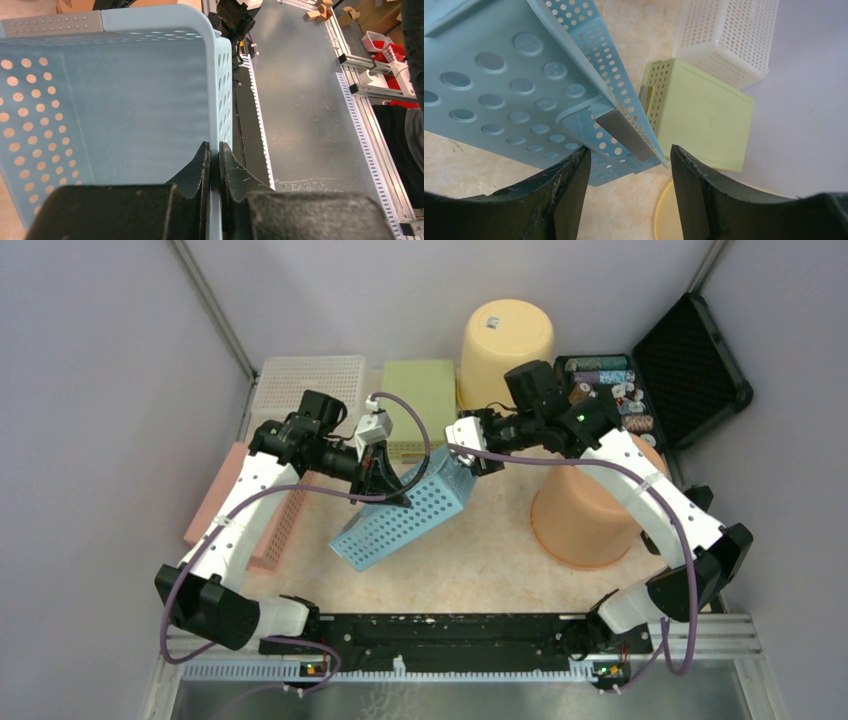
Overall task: Turn the large container upside down
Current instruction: Adjust the container.
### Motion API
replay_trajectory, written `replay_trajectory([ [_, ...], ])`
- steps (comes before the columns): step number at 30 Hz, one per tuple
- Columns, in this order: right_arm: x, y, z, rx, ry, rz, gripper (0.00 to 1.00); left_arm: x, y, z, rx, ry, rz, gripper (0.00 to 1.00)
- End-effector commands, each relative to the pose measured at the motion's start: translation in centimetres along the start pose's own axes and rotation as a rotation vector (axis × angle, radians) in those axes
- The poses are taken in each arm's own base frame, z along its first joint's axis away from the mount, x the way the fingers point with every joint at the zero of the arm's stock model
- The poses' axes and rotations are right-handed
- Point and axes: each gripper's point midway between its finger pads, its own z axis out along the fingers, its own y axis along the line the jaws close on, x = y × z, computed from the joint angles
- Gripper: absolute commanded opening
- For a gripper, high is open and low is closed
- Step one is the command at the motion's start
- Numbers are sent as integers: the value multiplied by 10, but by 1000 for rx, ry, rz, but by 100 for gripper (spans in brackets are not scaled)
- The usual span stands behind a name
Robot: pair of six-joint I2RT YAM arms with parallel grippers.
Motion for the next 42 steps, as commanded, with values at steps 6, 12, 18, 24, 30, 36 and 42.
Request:
replay_trajectory([
  [6,-9,-22,-15,61,-7,-96,59,-16,-15,1,55,-57,102,0],
  [12,-13,-31,-23,81,11,-120,58,-16,-14,2,54,-54,99,0],
  [18,-16,-30,-29,78,10,-135,58,-16,-12,2,50,-53,96,0],
  [24,-12,-17,-21,31,-7,-131,58,-17,-13,1,49,-55,100,0],
  [30,-9,-4,-6,-22,-54,-110,57,-16,-12,2,49,-56,96,0],
  [36,-16,3,3,-59,-125,-78,52,-16,-12,2,49,-55,96,0],
  [42,-16,11,7,-82,-151,-51,32,-15,-12,1,43,-55,100,0],
])
